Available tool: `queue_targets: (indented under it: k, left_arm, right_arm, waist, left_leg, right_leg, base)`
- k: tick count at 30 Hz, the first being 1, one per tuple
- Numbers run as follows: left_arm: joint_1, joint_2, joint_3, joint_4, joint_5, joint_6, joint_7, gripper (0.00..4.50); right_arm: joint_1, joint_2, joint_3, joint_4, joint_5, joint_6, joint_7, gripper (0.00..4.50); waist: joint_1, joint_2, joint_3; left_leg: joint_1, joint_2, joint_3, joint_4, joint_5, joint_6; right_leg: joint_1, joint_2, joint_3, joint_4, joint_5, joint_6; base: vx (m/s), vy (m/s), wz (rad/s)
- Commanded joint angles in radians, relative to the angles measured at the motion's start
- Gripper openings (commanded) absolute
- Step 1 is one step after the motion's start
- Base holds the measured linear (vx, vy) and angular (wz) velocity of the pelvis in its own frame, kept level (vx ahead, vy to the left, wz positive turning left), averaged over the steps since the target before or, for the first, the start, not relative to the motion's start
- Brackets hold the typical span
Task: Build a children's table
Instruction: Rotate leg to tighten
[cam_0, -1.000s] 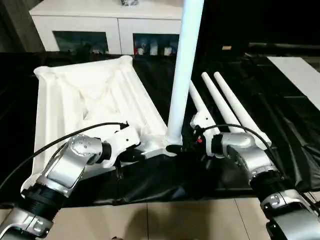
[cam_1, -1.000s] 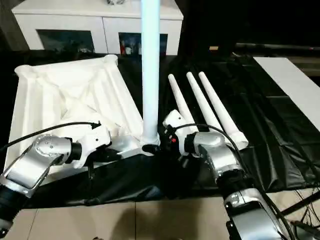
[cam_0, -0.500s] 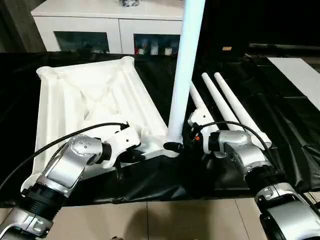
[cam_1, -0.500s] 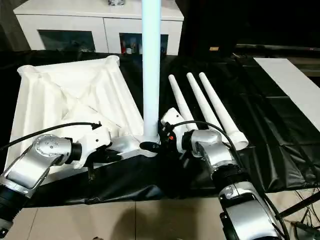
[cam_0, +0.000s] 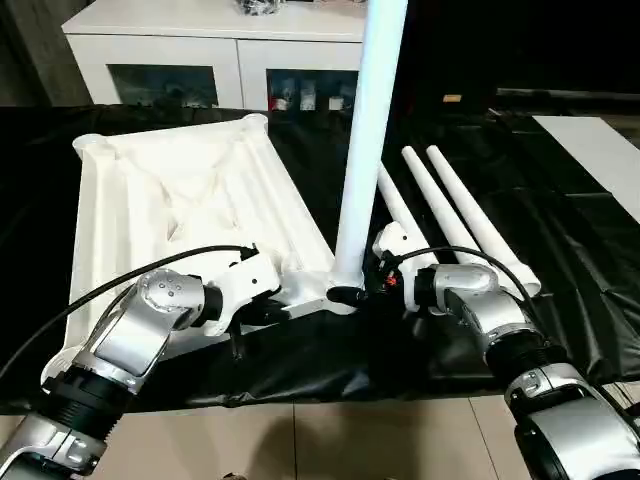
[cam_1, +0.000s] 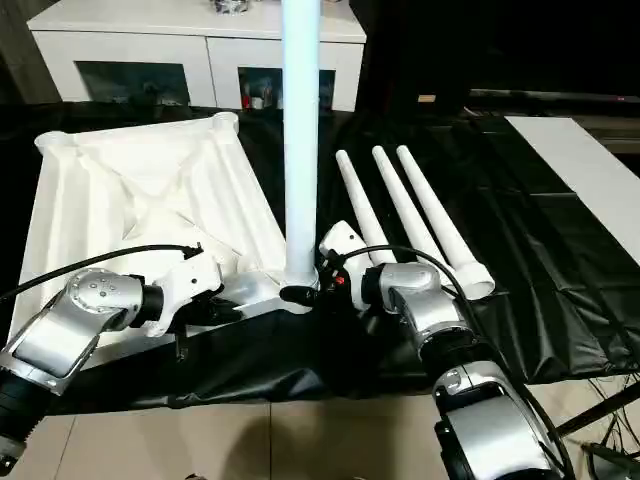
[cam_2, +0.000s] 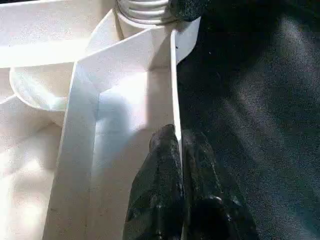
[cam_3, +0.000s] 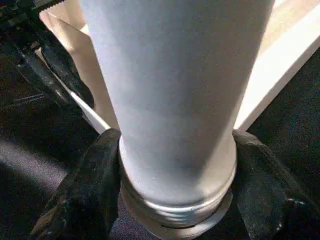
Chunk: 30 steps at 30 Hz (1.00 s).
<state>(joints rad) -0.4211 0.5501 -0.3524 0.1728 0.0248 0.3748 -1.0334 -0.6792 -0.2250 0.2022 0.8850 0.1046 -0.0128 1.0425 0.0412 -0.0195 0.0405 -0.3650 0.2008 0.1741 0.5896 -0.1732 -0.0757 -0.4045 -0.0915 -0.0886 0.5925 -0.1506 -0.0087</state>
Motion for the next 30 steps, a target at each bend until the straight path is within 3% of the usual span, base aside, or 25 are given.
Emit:
queue_targets:
  k: [1, 4, 6, 7, 8, 9, 11, 12, 17, 20, 21, 22, 24, 27, 28, 29, 30]
  left_arm:
    - [0.009, -0.007, -0.036, 0.014, 0.013, 0.002, -0.013, 0.00]
    - [0.009, -0.009, -0.033, 0.016, 0.013, 0.003, -0.008, 0.00]
    - [-0.001, -0.084, 0.016, 0.044, 0.012, 0.044, 0.118, 0.00]
    - [-0.001, -0.084, 0.016, 0.044, 0.012, 0.044, 0.118, 0.00]
    - [-0.012, -0.136, 0.046, 0.064, 0.014, 0.076, 0.203, 0.00]
    - [-0.012, -0.136, 0.046, 0.064, 0.014, 0.076, 0.203, 0.00]
    - [-0.044, -0.265, 0.105, 0.112, 0.029, 0.157, 0.411, 0.00]
    - [-0.047, -0.274, 0.109, 0.115, 0.031, 0.162, 0.425, 0.00]
    - [-0.068, -0.358, 0.139, 0.150, 0.042, 0.179, 0.552, 0.00]
    - [-0.094, -0.431, 0.157, 0.185, 0.059, 0.173, 0.658, 0.00]
    - [-0.102, -0.451, 0.163, 0.194, 0.067, 0.172, 0.688, 0.00]
    - [-0.104, -0.456, 0.163, 0.195, 0.073, 0.176, 0.694, 0.00]
    - [-0.103, -0.448, 0.162, 0.189, 0.079, 0.183, 0.692, 0.00]
    - [-0.088, -0.411, 0.148, 0.162, 0.086, 0.188, 0.659, 0.00]
    - [-0.088, -0.410, 0.148, 0.162, 0.086, 0.188, 0.659, 0.00]
    - [-0.082, -0.401, 0.146, 0.153, 0.086, 0.190, 0.647, 0.00]
    - [-0.074, -0.390, 0.143, 0.141, 0.088, 0.194, 0.632, 0.00]
  right_arm:
    - [-0.015, 0.017, -0.025, 0.016, -0.002, -0.018, -0.042, 2.73]
    - [-0.014, 0.020, -0.029, 0.017, -0.001, -0.021, -0.052, 2.73]
    - [0.000, 0.080, -0.070, 0.007, 0.000, 0.017, -0.246, 2.73]
    - [0.000, 0.080, -0.070, 0.007, 0.000, 0.017, -0.246, 2.73]
    - [0.008, 0.122, -0.100, -0.001, 0.002, 0.046, -0.378, 2.73]
    - [0.008, 0.122, -0.100, -0.001, 0.002, 0.046, -0.378, 2.72]
    - [0.030, 0.229, -0.149, -0.032, 0.003, 0.112, -0.645, 2.72]
    - [0.032, 0.238, -0.153, -0.035, 0.004, 0.117, -0.663, 2.72]
    - [0.028, 0.312, -0.160, -0.027, -0.007, 0.114, -0.782, 2.72]
    - [0.018, 0.378, -0.128, -0.007, -0.039, 0.082, -0.822, 2.72]
    - [0.018, 0.396, -0.112, -0.011, -0.057, 0.071, -0.830, 2.72]
    - [0.025, 0.409, -0.109, -0.031, -0.047, 0.066, -0.798, 2.72]
    - [0.035, 0.412, -0.109, -0.065, -0.035, 0.062, -0.779, 3.28]
    - [0.041, 0.389, -0.110, -0.106, -0.029, 0.061, -0.766, 3.44]
    - [0.041, 0.389, -0.110, -0.106, -0.029, 0.061, -0.766, 3.65]
    - [0.041, 0.380, -0.113, -0.116, -0.031, 0.063, -0.769, 3.65]
    - [0.042, 0.365, -0.115, -0.132, -0.037, 0.069, -0.777, 3.85]
  waist:
    - [-0.001, 0.010, -0.057]
    - [-0.004, 0.010, -0.055]
    - [-0.009, 0.012, -0.051]
    - [-0.009, 0.010, -0.052]
    - [-0.011, 0.010, -0.053]
    - [-0.012, 0.010, -0.049]
    - [-0.018, 0.011, -0.046]
    - [-0.014, 0.009, -0.050]
    - [-0.016, 0.009, -0.049]
    - [-0.012, 0.007, -0.050]
    - [-0.013, 0.003, -0.050]
    - [-0.012, 0.007, -0.050]
    - [-0.011, 0.008, -0.052]
    - [-0.013, 0.012, -0.052]
    - [-0.023, 0.010, -0.052]
    - [-0.039, 0.016, -0.056]
    - [-0.042, 0.019, -0.060]
  left_leg:
    - [0.010, 0.030, -0.007, -0.077, -0.324, 0.008]
    - [0.011, 0.030, -0.008, -0.078, -0.346, 0.002]
    - [0.012, 0.029, -0.007, -0.078, -0.363, -0.011]
    - [0.016, 0.028, -0.011, -0.078, -0.374, -0.022]
    - [0.015, 0.029, -0.010, -0.079, -0.375, -0.026]
    - [0.013, 0.027, -0.011, -0.081, -0.385, -0.028]
    - [0.016, 0.025, -0.011, -0.080, -0.404, -0.037]
    - [0.024, 0.023, -0.013, -0.078, -0.415, -0.042]
    - [0.016, 0.018, -0.014, -0.077, -0.431, -0.023]
    - [0.022, 0.017, -0.011, -0.074, -0.431, -0.013]
    - [0.018, 0.017, -0.012, -0.076, -0.428, -0.008]
    - [0.012, 0.018, -0.014, -0.079, -0.419, -0.005]
    - [0.011, 0.018, -0.013, -0.080, -0.404, 0.002]
    - [0.001, 0.019, -0.014, -0.085, -0.381, 0.007]
    - [-0.014, 0.016, -0.018, -0.089, -0.384, 0.007]
    - [-0.031, 0.018, -0.029, -0.093, -0.369, 0.000]
    - [-0.029, 0.023, -0.035, -0.092, -0.333, -0.008]
  right_leg:
    - [0.044, -0.049, 0.048, -0.060, -0.293, -0.228]
    - [0.041, -0.048, 0.047, -0.064, -0.326, -0.221]
    - [0.036, -0.048, 0.049, -0.068, -0.362, -0.208]
    - [0.037, -0.050, 0.046, -0.072, -0.398, -0.197]
    - [0.037, -0.051, 0.047, -0.071, -0.404, -0.193]
    - [0.035, -0.050, 0.046, -0.075, -0.426, -0.185]
    - [0.028, -0.047, 0.045, -0.084, -0.473, -0.155]
    - [0.025, -0.050, 0.042, -0.089, -0.501, -0.143]
    - [0.023, -0.049, 0.035, -0.101, -0.546, -0.096]
    - [0.016, -0.046, 0.033, -0.106, -0.545, -0.084]
    - [0.019, -0.047, 0.033, -0.105, -0.546, -0.081]
    - [0.023, -0.049, 0.033, -0.103, -0.544, -0.077]
    - [0.023, -0.049, 0.035, -0.102, -0.522, -0.078]
    - [0.029, -0.047, 0.036, -0.096, -0.472, -0.088]
    - [0.042, -0.047, 0.032, -0.092, -0.468, -0.081]
    - [0.057, -0.051, 0.026, -0.087, -0.461, -0.077]
    - [0.057, -0.054, 0.025, -0.083, -0.404, -0.089]
  base:
    - [0.000, 0.000, 0.00]
    - [0.000, 0.000, 0.00]
    - [0.000, 0.000, 0.00]
    - [0.000, 0.000, 0.00]
    - [0.000, 0.000, 0.00]
    - [0.000, 0.000, 0.00]
    - [0.000, 0.000, 0.00]
    - [0.000, 0.000, 0.00]
    - [0.000, 0.000, 0.00]
    - [0.000, 0.000, 0.00]
    - [0.000, 0.000, 0.00]
    - [0.000, 0.000, 0.00]
    - [0.000, 0.000, 0.00]
    - [0.000, 0.000, 0.00]
    - [-0.008, 0.003, -0.21]
    - [-0.008, 0.003, -0.21]
    - [0.001, 0.007, -0.25]
